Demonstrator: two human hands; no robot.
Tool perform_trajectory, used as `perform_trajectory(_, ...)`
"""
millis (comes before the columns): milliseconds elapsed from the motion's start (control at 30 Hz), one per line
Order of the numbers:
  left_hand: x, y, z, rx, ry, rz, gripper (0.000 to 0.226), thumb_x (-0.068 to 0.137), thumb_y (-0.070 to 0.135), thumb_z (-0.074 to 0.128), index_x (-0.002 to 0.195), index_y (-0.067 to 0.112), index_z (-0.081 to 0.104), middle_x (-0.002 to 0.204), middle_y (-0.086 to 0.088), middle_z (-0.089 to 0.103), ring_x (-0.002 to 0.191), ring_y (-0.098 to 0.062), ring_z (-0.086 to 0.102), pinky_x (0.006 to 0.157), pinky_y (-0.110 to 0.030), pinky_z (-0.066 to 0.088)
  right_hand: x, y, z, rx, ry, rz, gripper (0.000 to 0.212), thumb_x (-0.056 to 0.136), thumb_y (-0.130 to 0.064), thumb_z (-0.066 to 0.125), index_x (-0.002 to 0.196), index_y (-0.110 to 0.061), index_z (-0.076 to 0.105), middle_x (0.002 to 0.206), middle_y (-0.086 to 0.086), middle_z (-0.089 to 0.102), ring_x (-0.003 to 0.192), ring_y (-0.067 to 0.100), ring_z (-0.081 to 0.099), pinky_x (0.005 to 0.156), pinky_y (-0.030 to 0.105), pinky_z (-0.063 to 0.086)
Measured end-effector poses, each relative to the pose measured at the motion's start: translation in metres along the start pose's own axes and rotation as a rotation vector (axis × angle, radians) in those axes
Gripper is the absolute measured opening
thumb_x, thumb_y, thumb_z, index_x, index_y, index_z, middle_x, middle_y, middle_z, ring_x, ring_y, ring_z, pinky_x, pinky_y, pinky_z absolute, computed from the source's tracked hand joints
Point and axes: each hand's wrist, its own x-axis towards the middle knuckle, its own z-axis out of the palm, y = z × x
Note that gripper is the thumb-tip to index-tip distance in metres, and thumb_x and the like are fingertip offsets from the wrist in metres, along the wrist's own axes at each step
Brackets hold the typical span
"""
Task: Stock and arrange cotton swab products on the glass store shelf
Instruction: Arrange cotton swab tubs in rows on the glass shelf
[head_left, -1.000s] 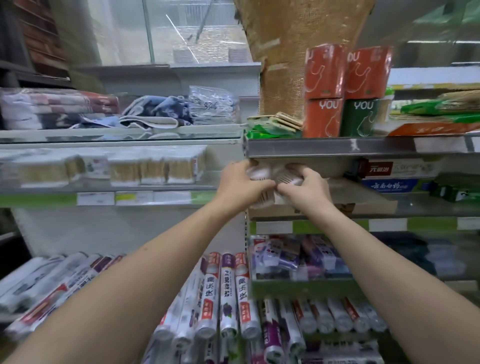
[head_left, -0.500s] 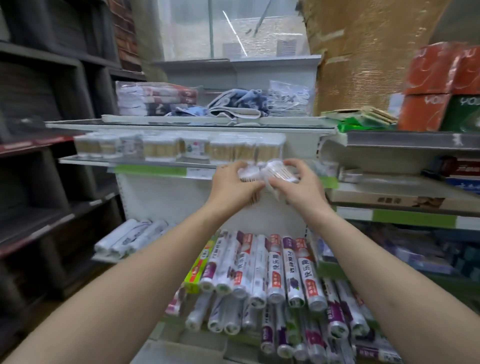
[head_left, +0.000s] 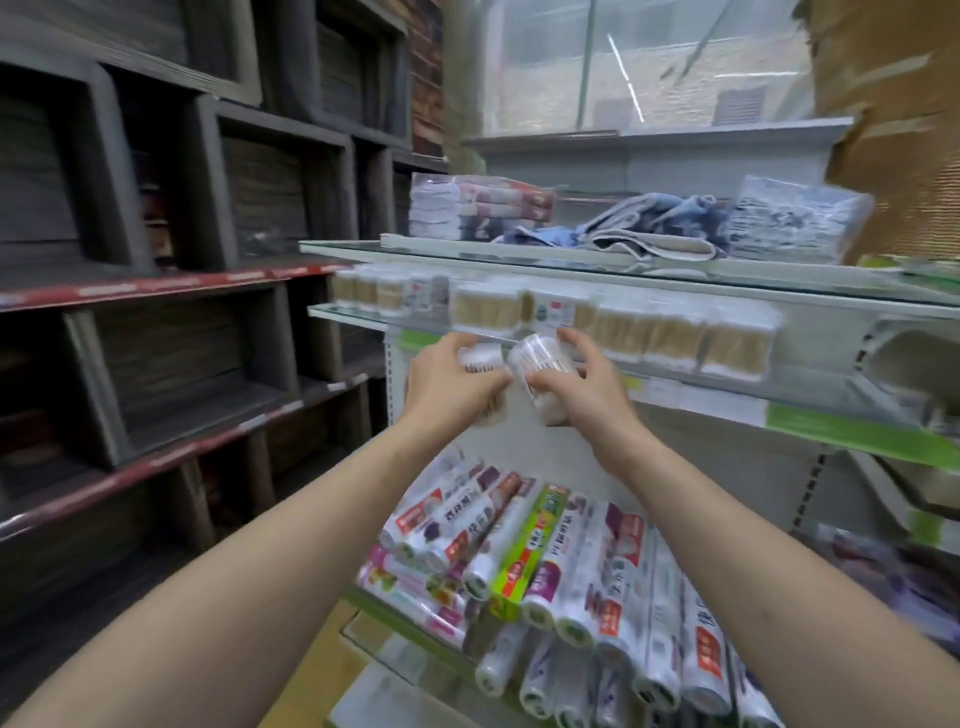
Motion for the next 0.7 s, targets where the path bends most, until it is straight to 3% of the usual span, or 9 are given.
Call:
perform_trajectory(167,0.049,-0.024,-0.027,0.034,0.061,-0.035,0.077,0.076,0.038,0.083,0.143,0.019,0.051,0.132,-0.004,0.06,0.118,-0.02,0.056,0.089,-0.028,0.045,0.052,0.001,0.048,0.133,-0.069,-0.02,0.067,0.072,-0.029,0.07,0.135,-0.04,0.051,0.127,-0.003,0.052,0.107,0.021,0.059,0.077,0.05,0.061)
perform_trajectory(267,0.073,-0.033,-0.033,0.039,0.114,-0.045,0.075,0.073,0.036,0.085,0.139,0.019,0.052,0.122,-0.002,0.06,0.107,-0.017,0.056,0.088,-0.028,0.046,0.079,0.001,0.071,0.187,-0.104,-0.044,0.056,0.073,-0.028,0.072,0.125,-0.042,0.054,0.118,-0.006,0.058,0.106,0.022,0.062,0.079,0.048,0.061)
perform_trajectory(367,0.094,-0.043,-0.038,0.034,0.142,-0.047,0.072,0.073,0.034,0.086,0.136,0.018,0.054,0.112,0.002,0.061,0.102,-0.014,0.058,0.092,-0.031,0.051,0.102,0.005,0.089,0.258,-0.137,-0.033,0.061,0.074,-0.025,0.071,0.132,-0.033,0.052,0.124,0.001,0.06,0.107,0.025,0.064,0.076,0.042,0.059)
perform_trajectory(467,0.112,-0.055,-0.042,0.023,0.173,-0.053,0.066,0.073,0.034,0.086,0.13,0.02,0.057,0.099,0.011,0.057,0.1,-0.013,0.059,0.091,-0.031,0.053,0.121,0.006,0.103,0.287,-0.155,-0.026,0.065,0.073,-0.029,0.069,0.136,-0.026,0.053,0.125,0.003,0.061,0.108,0.025,0.064,0.083,0.047,0.059)
perform_trajectory(600,0.132,-0.073,-0.049,0.026,0.209,-0.058,0.051,0.07,0.04,0.086,0.11,0.03,0.055,0.094,0.016,0.057,0.096,-0.015,0.064,0.089,-0.043,0.057,0.135,0.006,0.121,0.395,-0.221,0.032,0.035,0.091,-0.017,0.061,0.125,-0.024,0.056,0.115,0.003,0.064,0.102,0.026,0.066,0.082,0.051,0.058)
perform_trajectory(700,0.145,-0.084,-0.055,-0.001,0.216,-0.058,0.059,0.07,0.043,0.086,0.119,0.026,0.058,0.098,0.014,0.058,0.099,-0.016,0.064,0.089,-0.045,0.058,0.143,0.006,0.136,0.412,-0.284,0.054,0.031,0.094,-0.023,0.063,0.124,-0.021,0.058,0.114,0.009,0.068,0.094,0.024,0.068,0.075,0.048,0.058)
